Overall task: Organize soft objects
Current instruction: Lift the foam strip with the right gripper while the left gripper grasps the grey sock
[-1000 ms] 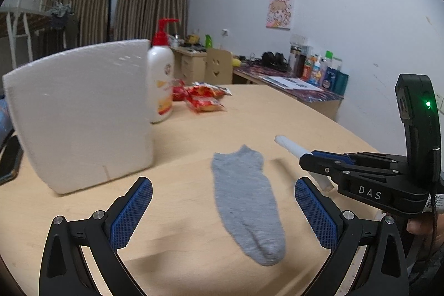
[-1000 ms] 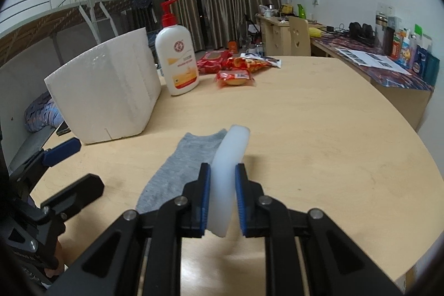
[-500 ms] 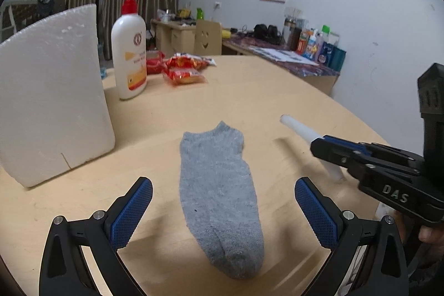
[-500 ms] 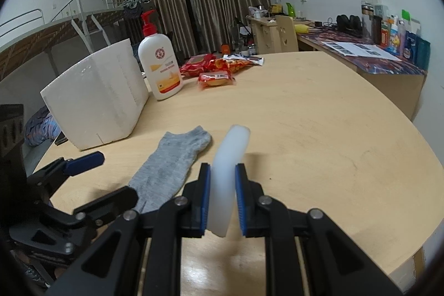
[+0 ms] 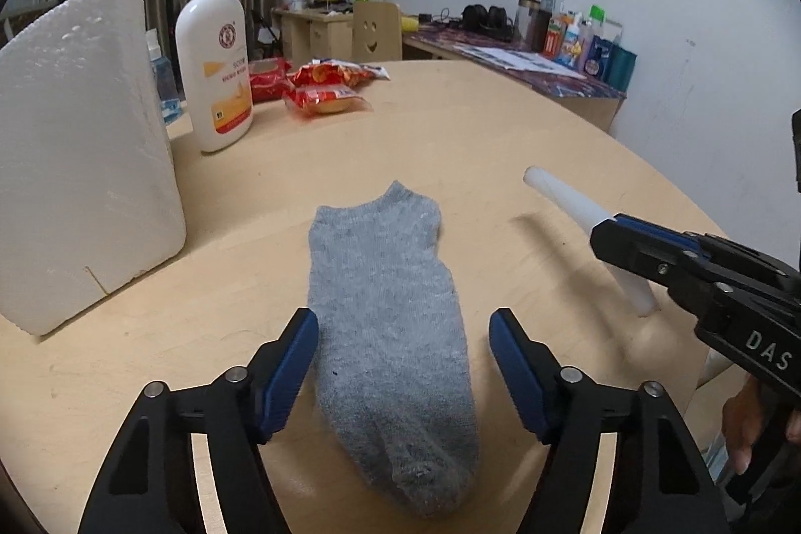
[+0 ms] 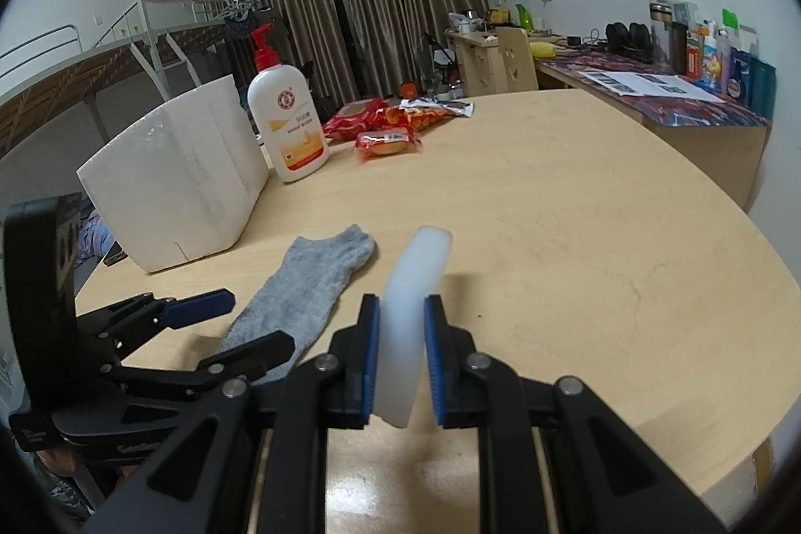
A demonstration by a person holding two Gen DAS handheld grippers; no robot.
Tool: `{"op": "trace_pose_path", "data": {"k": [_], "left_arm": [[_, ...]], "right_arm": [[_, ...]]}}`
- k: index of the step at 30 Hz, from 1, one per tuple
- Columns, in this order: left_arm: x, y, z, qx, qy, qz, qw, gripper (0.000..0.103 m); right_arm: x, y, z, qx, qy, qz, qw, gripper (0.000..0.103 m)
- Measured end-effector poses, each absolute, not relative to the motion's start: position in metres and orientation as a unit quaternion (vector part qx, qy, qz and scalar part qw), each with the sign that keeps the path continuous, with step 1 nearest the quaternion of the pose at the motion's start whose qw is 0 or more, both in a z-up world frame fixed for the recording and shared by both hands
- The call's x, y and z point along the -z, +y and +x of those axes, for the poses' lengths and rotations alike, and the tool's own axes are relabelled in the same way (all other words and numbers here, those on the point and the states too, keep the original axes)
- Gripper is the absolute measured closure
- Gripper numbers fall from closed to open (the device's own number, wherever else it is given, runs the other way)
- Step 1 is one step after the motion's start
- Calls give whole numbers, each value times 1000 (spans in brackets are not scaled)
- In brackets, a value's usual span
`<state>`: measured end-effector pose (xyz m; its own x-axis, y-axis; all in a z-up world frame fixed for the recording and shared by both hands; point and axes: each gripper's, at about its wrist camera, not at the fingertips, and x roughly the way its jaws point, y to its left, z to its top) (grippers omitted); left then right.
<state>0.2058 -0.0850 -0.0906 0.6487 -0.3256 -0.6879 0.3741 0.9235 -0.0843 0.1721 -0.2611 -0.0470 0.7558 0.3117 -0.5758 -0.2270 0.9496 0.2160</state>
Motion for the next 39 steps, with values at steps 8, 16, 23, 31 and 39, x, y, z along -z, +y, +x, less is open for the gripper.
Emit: {"op": "trace_pose_path", "data": {"k": [8,16,23,31,39], "left_arm": [[98,-94,212,181,393,61,899,54],[98,-96,212,173,390,75,901,95],[96,-94,210,172,387,72,903,96],[79,-84,204,171,358,63,916,96],[56,-71,185,170,325,56,929,96]], "right_arm": [[47,-263,169,-145,317,70,935,82],[47,-264,167,-144,314,72,935,82],[43,-265,162,-140,310,74,938,82],[36,-261,157,-142,302,69,940,82],[24,-253,147,-149,286,60,945,82]]}}
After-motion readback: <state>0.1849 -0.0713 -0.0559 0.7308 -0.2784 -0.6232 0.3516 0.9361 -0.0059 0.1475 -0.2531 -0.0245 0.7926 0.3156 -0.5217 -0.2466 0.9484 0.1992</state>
